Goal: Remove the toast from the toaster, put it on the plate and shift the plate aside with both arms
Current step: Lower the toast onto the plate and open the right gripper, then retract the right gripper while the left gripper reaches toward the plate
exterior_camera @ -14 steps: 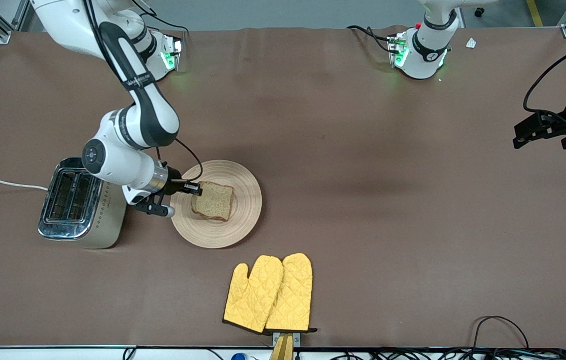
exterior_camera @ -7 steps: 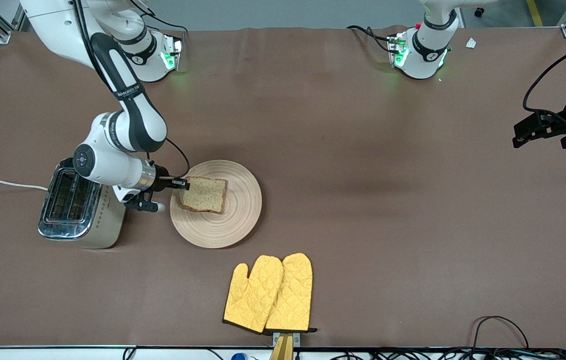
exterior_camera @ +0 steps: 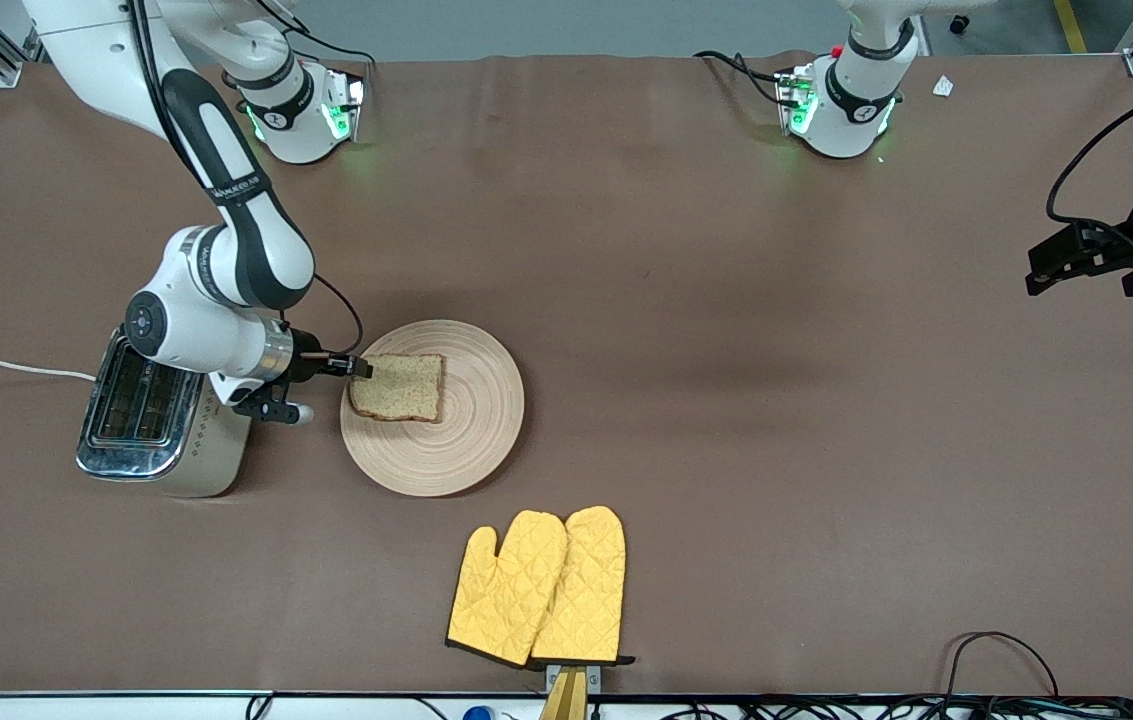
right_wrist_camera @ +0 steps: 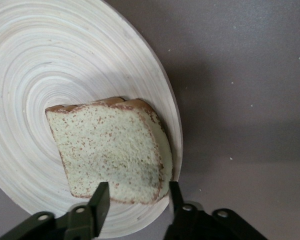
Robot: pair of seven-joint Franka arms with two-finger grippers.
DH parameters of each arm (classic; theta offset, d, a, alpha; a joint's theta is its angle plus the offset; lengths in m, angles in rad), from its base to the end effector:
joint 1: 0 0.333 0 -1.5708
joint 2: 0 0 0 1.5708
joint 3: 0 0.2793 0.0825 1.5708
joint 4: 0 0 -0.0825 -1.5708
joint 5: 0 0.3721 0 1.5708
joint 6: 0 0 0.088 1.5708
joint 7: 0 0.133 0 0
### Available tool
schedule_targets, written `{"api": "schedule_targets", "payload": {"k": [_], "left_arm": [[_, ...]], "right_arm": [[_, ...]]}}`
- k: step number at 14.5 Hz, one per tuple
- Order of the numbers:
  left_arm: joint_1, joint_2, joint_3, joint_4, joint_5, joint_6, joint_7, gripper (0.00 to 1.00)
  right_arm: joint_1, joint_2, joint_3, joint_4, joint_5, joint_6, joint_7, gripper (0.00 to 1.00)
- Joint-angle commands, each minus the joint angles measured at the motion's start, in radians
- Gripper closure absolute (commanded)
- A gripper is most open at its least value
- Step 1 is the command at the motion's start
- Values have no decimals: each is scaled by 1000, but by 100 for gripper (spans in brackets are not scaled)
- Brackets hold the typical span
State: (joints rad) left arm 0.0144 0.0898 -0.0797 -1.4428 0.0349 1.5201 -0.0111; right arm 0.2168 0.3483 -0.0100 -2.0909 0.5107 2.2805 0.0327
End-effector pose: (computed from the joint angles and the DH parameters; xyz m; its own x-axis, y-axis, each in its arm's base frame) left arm 0.5614 -0.0301 0.5665 0.9986 -0.0522 -0.0119 -0.0525 -0.9982 -0.0279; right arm 0.5304 0.1329 0.1949 0.9633 -0.1525 -0.2208 -0.2168 -0.9271 -0.3058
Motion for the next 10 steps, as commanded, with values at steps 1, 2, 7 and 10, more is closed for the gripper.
{"api": "schedule_targets", "payload": {"k": [1, 2, 7, 10], "left_arm": [[2, -7, -3, -2, 17, -11, 2, 0], [2, -7, -3, -2, 17, -11, 2, 0], [-4, -5, -5, -2, -1, -46, -1, 0], [-10, 30, -6, -4, -94, -47, 2, 0]], "right_arm": [[-11, -78, 1, -26, 12, -33, -19, 0], [-11, -97, -11, -20, 3, -47, -20, 0], [-11, -218, -79, 40, -246, -176, -16, 0], [-36, -250, -97, 171, -398, -350, -25, 0]]}}
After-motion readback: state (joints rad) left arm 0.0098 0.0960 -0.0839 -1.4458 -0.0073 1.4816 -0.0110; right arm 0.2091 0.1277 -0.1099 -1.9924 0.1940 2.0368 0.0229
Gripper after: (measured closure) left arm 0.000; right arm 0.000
